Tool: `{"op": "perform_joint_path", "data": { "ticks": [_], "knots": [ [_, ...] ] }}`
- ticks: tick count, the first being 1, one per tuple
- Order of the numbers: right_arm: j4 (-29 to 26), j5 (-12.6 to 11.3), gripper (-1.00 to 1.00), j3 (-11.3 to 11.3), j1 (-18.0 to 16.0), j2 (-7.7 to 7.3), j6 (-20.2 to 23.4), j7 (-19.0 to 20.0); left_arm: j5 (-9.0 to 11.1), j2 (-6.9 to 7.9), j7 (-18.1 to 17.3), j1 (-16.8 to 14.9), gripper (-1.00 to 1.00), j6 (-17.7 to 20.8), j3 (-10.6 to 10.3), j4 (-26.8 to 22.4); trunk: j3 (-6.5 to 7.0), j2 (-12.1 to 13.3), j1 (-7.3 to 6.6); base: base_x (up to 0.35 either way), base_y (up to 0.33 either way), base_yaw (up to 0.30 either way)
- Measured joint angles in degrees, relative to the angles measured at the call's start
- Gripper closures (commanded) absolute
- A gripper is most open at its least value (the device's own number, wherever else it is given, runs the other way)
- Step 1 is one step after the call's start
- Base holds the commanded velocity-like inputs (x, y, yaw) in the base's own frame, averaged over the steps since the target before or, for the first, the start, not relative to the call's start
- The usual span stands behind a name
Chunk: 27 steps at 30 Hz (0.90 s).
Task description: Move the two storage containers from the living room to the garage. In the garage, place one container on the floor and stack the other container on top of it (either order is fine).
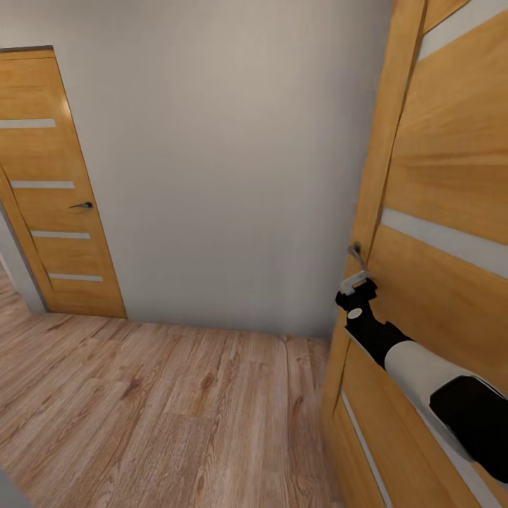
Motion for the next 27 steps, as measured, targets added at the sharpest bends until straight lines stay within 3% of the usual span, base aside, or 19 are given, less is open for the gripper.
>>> {"op": "perform_joint_path", "data": {
  "ticks": [12,21,27],
  "knots": [
    [0.0,0.0,-1.0,-1.0,0.0,-4.55,0.1,-0.1,0.0,0.0,0.0,0.0,-1.0,0.0,0.0,0.0,0.0,0.0,0.0,0.0,0.0,0.0],
    [0.0,0.0,-1.0,-0.9,0.0,-6.64,0.3,-0.1,0.0,0.0,0.0,0.0,-1.0,0.0,0.0,0.0,0.0,0.0,0.0,0.0,0.0,0.0],
    [0.0,0.1,-1.0,-0.8,0.0,-7.18,0.2,0.0,0.0,0.0,0.0,0.0,-1.0,0.0,0.0,0.0,0.0,0.0,0.0,0.0,0.0,0.0]
  ]
}}
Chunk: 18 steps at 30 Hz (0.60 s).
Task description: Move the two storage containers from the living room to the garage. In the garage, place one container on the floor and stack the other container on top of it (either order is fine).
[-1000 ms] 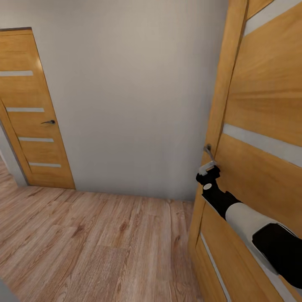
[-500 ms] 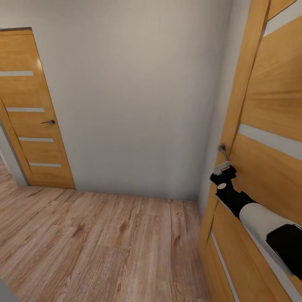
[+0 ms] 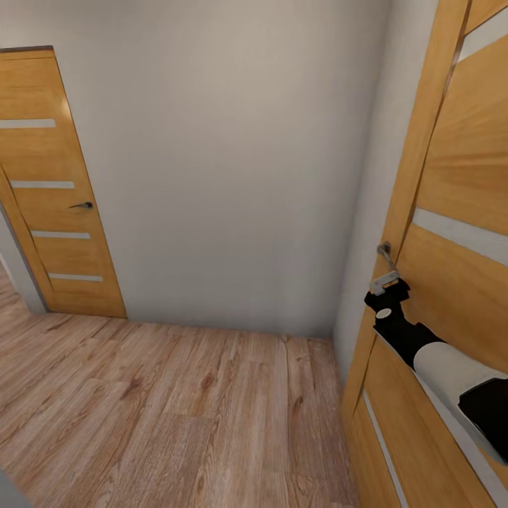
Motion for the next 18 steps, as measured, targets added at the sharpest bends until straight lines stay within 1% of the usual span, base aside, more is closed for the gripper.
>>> {"op": "perform_joint_path", "data": {
  "ticks": [14,17,18],
  "knots": [
    [0.0,0.0,-1.0,0.1,0.0,-0.04,0.1,0.0,0.0,0.0,0.0,0.0,-1.0,0.0,0.0,0.0,0.0,0.0,0.0,0.0,0.0,0.0],
    [0.1,-0.2,-1.0,-0.7,0.0,0.44,0.2,-0.2,0.0,0.0,0.0,0.0,-1.0,0.0,0.0,0.0,0.0,0.0,0.0,0.0,0.0,0.0],
    [0.1,-0.2,-1.0,-0.7,0.0,0.93,0.3,-0.2,0.0,0.0,0.0,0.0,-1.0,0.0,0.0,0.0,0.0,0.0,0.0,0.0,0.0,0.0]
  ]
}}
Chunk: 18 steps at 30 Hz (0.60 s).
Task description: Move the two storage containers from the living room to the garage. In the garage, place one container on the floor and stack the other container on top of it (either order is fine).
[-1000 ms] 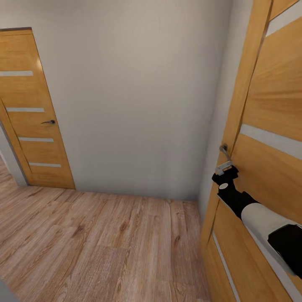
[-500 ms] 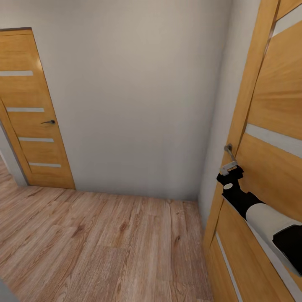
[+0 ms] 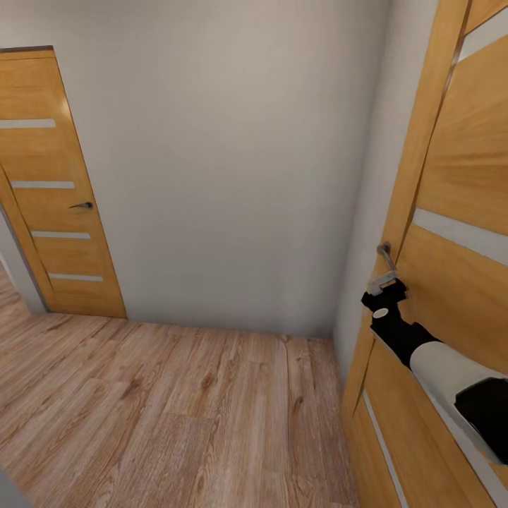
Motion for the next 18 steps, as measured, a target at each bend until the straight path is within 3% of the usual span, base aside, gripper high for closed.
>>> {"op": "perform_joint_path", "data": {
  "ticks": [1,5,8,9,12,18],
  "knots": [
    [0.0,0.0,-1.0,0.0,0.0,1.08,0.0,0.0,0.0,0.0,0.0,0.0,-1.0,0.0,0.0,0.0,0.0,0.0,0.0,0.0,0.0,0.0],
    [0.5,-1.2,-1.0,-0.5,0.0,10.49,-0.3,0.8,0.0,0.0,0.0,0.0,-1.0,0.0,0.0,0.0,0.0,0.0,0.0,0.0,0.0,0.0],
    [4.0,-4.1,-1.0,-0.7,0.1,14.43,-0.7,2.9,0.0,0.0,0.0,0.0,-1.0,0.0,0.0,0.0,0.0,0.0,0.0,0.0,0.0,0.0],
    [4.9,-4.9,-1.0,-0.7,0.1,15.06,-1.0,3.6,0.0,0.0,0.0,0.0,-1.0,0.0,0.0,0.0,0.0,0.0,0.0,0.0,0.0,0.0],
    [9.8,-10.5,-1.0,-0.9,0.2,17.07,-3.1,8.9,0.0,0.0,0.0,0.0,-1.0,0.0,0.0,0.0,-0.01,0.0,0.0,0.0,0.0,0.0],
    [16.8,-20.1,-1.0,-0.9,0.8,17.29,-3.8,19.6,0.0,0.0,0.0,0.0,-1.0,0.0,0.0,0.0,0.0,0.0,0.0,0.0,0.0,0.0]
  ]
}}
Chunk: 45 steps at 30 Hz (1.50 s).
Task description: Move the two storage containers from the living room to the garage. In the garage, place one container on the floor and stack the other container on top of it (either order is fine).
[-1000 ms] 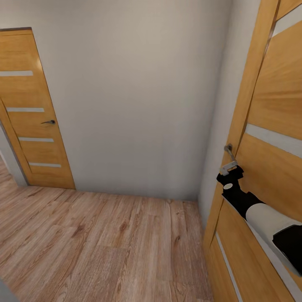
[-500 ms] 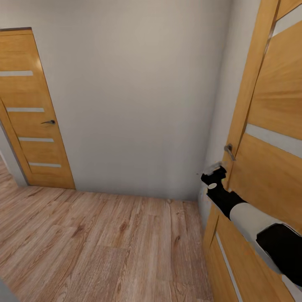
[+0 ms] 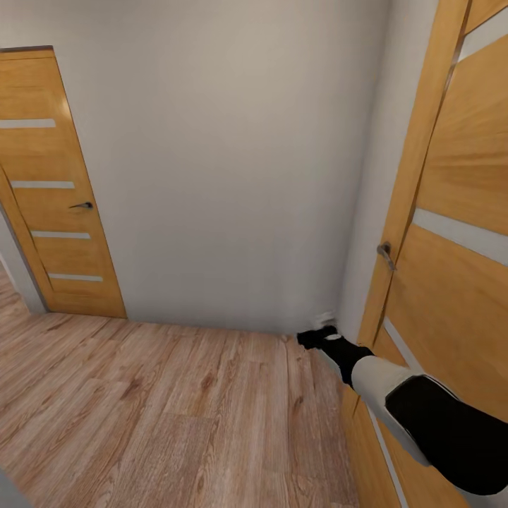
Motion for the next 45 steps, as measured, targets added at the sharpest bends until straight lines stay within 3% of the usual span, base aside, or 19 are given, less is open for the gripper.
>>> {"op": "perform_joint_path", "data": {
  "ticks": [2,5,7,9,10,12,17,21,28,34,45],
  "knots": [
    [1.0,-2.3,-1.0,0.0,1.9,-0.2,0.2,2.7,0.0,0.0,0.0,0.0,-1.0,0.0,0.0,0.0,-0.01,0.0,0.0,0.0,0.0,0.0],
    [1.4,-3.8,-1.0,0.0,9.9,-2.37,0.3,4.2,0.0,0.0,0.0,0.0,-1.0,0.0,0.0,0.0,-0.01,0.0,0.0,0.0,0.0,0.0],
    [1.5,-4.1,-1.0,0.0,14.4,-3.83,0.5,4.7,0.0,0.0,0.0,0.0,-1.0,0.0,0.0,0.0,-0.01,0.0,0.0,0.0,0.0,0.0],
    [1.6,-4.3,-1.0,0.0,21.8,-5.07,0.8,5.1,0.0,0.0,0.0,0.0,-1.0,0.0,0.0,0.0,-0.01,0.0,0.0,0.0,0.0,0.0],
    [1.7,-4.3,-1.0,0.0,23.3,-5.25,0.8,5.2,0.0,0.0,0.0,0.0,-1.0,0.0,0.0,0.0,-0.01,0.0,0.0,0.0,0.0,0.0],
    [1.7,-4.3,-1.0,0.0,31.1,-5.85,0.6,5.3,0.0,0.0,0.0,0.0,-1.0,0.0,0.0,0.0,-0.01,0.0,0.0,0.0,0.0,0.0],
    [1.7,-4.3,-1.0,0.1,41.5,-6.64,1.0,5.5,0.0,0.0,0.0,0.0,-1.0,0.0,0.0,0.0,-0.01,0.0,0.0,0.0,0.0,0.0],
    [1.7,-4.3,-1.0,0.1,45.2,-6.67,0.5,5.3,0.0,0.0,0.0,0.0,-1.0,0.0,0.0,0.0,-0.01,0.0,0.0,0.0,0.0,0.0],
    [1.7,-4.2,-1.0,0.1,47.4,-6.75,0.7,4.9,0.0,0.0,0.0,0.0,-1.0,0.0,0.0,0.0,0.0,0.0,0.0,0.0,0.0,0.0],
    [1.7,-4.0,-1.0,0.2,51.2,-6.75,-0.4,5.0,0.0,0.0,0.0,0.0,-1.0,0.0,0.0,0.0,0.0,0.0,0.0,0.0,0.0,0.0],
    [1.7,-4.1,-1.0,0.2,51.5,-6.63,-0.6,5.1,0.0,0.0,0.0,0.0,-1.0,0.0,0.1,0.0,0.0,0.0,0.0,0.0,0.0,0.0]
  ]
}}
